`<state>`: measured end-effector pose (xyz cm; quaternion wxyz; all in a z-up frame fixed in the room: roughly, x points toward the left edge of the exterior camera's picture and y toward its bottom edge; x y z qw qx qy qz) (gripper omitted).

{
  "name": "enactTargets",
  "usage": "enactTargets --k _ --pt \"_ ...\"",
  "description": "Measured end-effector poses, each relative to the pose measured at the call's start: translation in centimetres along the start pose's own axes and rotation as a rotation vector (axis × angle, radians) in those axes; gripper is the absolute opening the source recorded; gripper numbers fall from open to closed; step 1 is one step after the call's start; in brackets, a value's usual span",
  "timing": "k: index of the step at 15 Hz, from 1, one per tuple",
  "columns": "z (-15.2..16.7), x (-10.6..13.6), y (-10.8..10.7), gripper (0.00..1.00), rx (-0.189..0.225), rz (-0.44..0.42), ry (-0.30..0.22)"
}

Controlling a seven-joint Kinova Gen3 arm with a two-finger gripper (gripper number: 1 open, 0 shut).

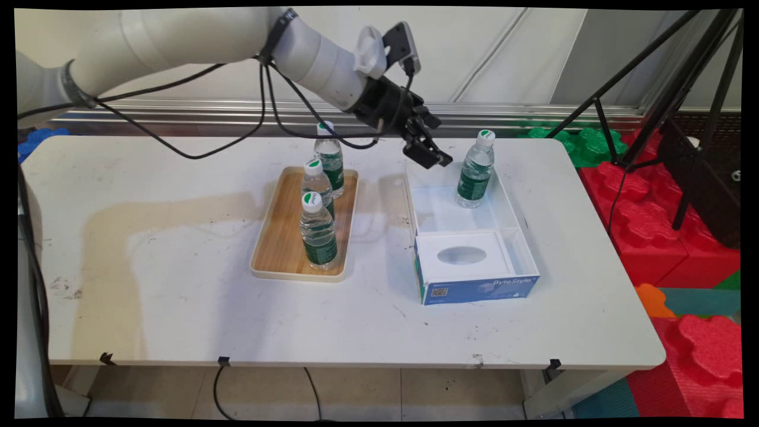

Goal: Pick up the green bottle from the white box

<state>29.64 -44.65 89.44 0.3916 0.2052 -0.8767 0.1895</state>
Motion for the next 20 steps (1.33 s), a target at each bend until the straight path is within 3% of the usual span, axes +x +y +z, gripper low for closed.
enactTargets --k 12,20 --pt "5.7 0.1 -2.2 1.0 -0.001 0.019 0.068" --pt "8.3 -0.5 -2.5 1.0 -0.022 0.01 0.063"
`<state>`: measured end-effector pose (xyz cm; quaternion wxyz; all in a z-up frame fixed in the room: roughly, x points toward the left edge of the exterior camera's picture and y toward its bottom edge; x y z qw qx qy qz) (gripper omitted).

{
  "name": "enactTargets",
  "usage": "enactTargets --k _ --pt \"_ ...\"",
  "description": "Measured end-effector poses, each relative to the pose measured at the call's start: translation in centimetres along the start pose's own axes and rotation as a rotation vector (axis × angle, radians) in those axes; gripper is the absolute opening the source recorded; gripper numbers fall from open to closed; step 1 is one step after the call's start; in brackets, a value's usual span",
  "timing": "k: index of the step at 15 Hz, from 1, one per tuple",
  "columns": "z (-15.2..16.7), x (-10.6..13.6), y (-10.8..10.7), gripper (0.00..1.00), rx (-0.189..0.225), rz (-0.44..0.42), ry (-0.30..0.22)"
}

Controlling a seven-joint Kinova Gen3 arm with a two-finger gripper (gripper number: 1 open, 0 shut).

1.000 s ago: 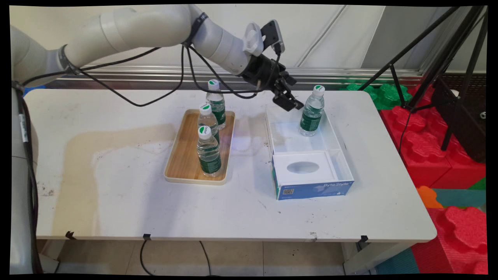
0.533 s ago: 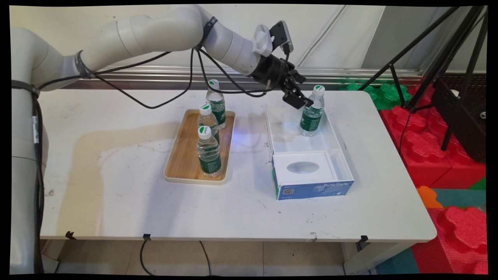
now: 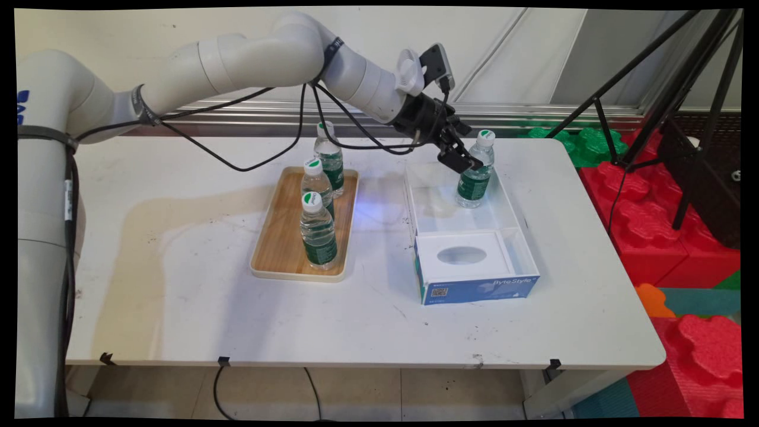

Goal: Pick up the green bottle from the white box

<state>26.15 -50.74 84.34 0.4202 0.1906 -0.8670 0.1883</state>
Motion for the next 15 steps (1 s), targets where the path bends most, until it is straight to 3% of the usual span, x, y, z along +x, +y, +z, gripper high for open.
enactTargets --k 15 --pt "3.4 -1.6 -0.3 1.0 -0.01 -0.024 -0.03"
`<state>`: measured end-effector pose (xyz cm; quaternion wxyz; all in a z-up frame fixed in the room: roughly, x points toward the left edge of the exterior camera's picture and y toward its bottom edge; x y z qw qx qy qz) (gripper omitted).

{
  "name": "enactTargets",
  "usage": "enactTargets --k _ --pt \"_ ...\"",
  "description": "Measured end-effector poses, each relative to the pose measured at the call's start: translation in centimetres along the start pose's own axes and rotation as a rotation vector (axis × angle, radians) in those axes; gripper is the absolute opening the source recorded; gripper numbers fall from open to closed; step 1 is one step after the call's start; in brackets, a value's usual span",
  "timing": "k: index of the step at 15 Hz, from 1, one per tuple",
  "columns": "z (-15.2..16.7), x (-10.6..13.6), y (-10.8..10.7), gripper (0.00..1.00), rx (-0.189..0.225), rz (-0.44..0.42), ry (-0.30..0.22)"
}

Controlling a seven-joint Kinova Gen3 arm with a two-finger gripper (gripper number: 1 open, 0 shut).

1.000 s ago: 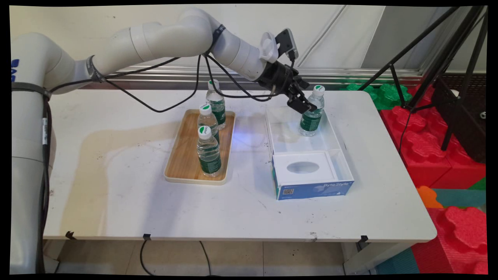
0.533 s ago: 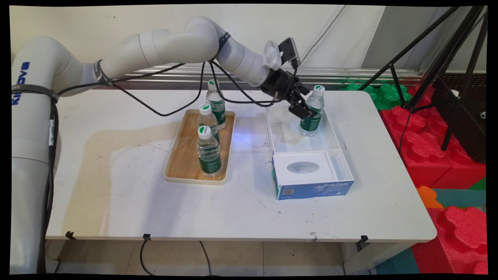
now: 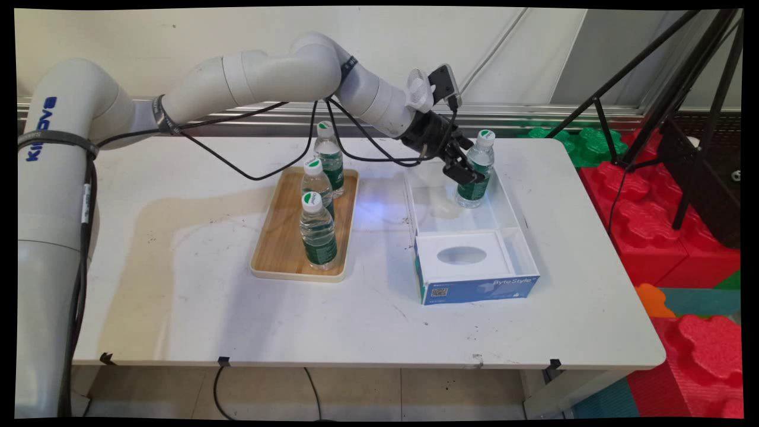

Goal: Pick up the green bottle from the white box

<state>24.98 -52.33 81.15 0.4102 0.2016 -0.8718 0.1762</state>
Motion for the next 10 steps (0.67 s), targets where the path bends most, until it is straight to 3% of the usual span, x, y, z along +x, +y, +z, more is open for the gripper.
enactTargets --k 8,9,10 --pt "0.88 -0.14 -0.18 1.0 0.0 -0.014 -0.004" --pt "0.97 -0.15 -0.18 0.0 -0.001 -0.017 -0.005" --pt "1.02 -0.16 -0.2 0.0 -0.002 -0.019 -0.005"
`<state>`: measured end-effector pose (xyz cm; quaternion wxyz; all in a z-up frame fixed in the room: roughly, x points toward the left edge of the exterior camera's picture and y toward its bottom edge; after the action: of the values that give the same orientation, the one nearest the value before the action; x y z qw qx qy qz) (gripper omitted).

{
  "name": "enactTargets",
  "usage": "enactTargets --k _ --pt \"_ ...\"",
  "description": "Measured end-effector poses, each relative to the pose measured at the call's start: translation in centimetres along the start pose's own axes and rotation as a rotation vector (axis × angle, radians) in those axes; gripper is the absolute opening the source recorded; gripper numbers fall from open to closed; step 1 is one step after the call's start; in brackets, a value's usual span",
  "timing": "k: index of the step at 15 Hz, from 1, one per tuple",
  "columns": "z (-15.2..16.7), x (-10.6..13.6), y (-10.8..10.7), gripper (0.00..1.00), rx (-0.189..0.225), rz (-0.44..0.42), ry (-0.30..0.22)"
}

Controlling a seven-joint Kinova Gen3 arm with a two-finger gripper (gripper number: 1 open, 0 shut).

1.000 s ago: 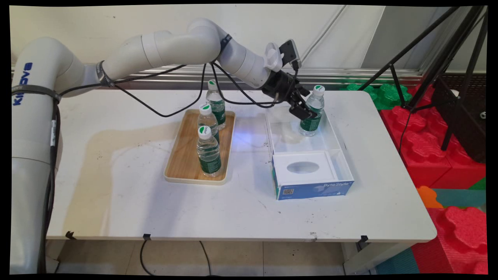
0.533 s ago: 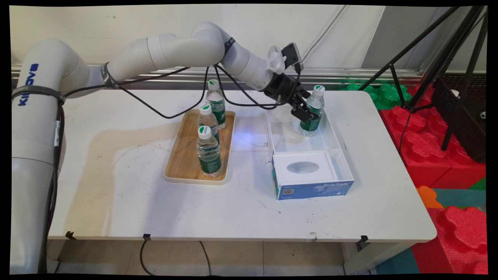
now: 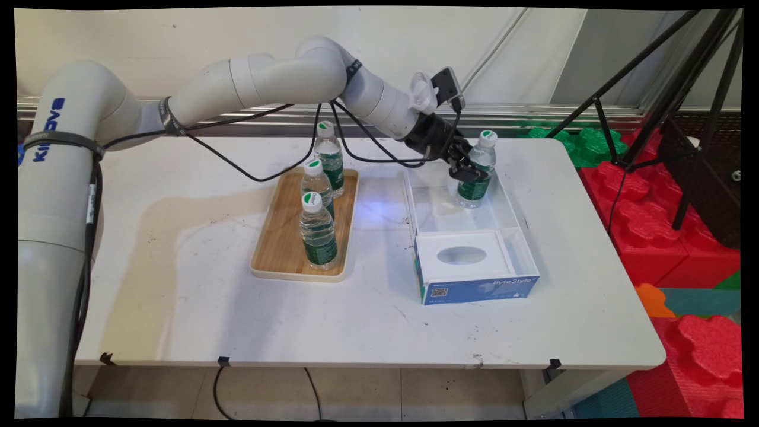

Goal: Place the picked object on the tray

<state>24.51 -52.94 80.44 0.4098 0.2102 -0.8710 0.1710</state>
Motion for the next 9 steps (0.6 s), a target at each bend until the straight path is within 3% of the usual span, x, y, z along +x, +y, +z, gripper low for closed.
enactTargets --k 9 --pt "-0.08 -0.12 0.09 0.0 -0.008 -0.01 -0.005"
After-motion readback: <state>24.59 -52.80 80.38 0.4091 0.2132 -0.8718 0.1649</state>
